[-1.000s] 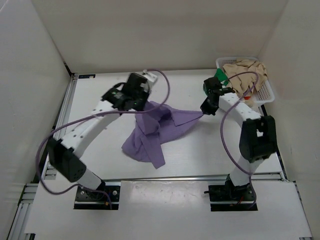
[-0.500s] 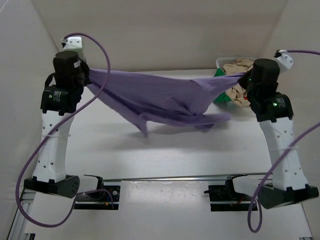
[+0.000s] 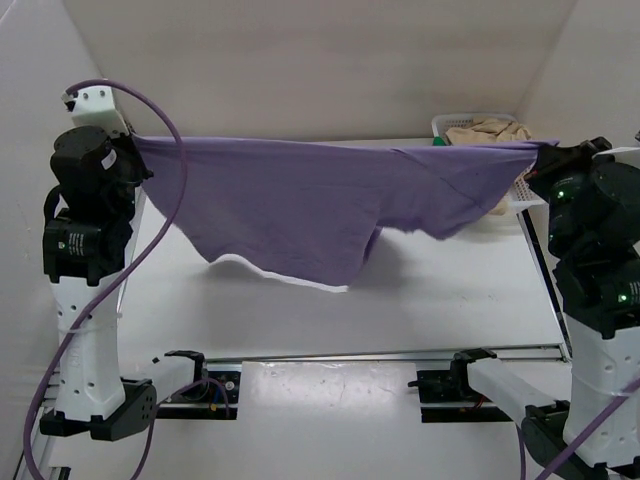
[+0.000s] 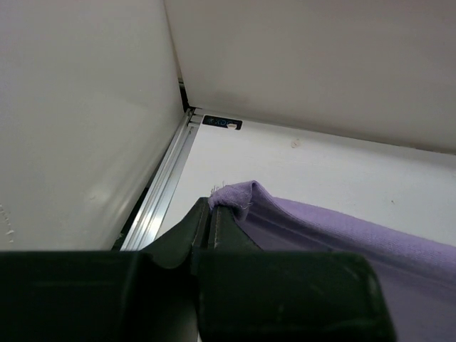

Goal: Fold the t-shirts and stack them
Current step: Flatten out the tshirt

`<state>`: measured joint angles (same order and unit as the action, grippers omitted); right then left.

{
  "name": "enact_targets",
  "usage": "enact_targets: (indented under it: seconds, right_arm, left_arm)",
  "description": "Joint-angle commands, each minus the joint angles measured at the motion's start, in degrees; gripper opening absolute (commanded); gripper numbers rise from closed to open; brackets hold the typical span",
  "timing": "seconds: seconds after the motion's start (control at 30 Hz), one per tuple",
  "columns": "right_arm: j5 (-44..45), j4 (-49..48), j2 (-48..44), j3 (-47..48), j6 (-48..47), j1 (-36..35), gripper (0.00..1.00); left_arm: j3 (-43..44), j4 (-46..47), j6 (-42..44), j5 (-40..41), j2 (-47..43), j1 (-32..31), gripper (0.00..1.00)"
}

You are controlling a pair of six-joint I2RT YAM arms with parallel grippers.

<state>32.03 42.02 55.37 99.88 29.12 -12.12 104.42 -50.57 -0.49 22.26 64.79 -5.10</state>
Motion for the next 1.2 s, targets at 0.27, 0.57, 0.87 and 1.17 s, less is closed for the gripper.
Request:
enact_targets:
  seconds: [0.27, 0.57, 0.87, 1.17]
  right_arm:
    - [4.0, -2.4, 3.3, 11.7, -5.2, 0.8, 0.0]
    - [-4.4, -6.8, 16.1, 12.5, -6.7, 0.8, 0.0]
    - [-13.6, -11.3, 49.9, 39.1, 0.7, 2.9, 0.0]
    - [-14.5, -39.1, 50.8, 43.0, 6.4, 4.6, 0.0]
  left_arm:
    - [10.6, 2.9, 0.5, 8.0, 6.3, 1.2, 0.1]
    - [7.3, 2.9, 0.5, 3.9, 12.8, 1.2, 0.1]
    - [34.1, 4.9, 0.5, 2.6, 42.1, 4.3, 0.1]
    - [44.6, 24.9, 0.5, 3.7, 46.0, 5.4, 0.1]
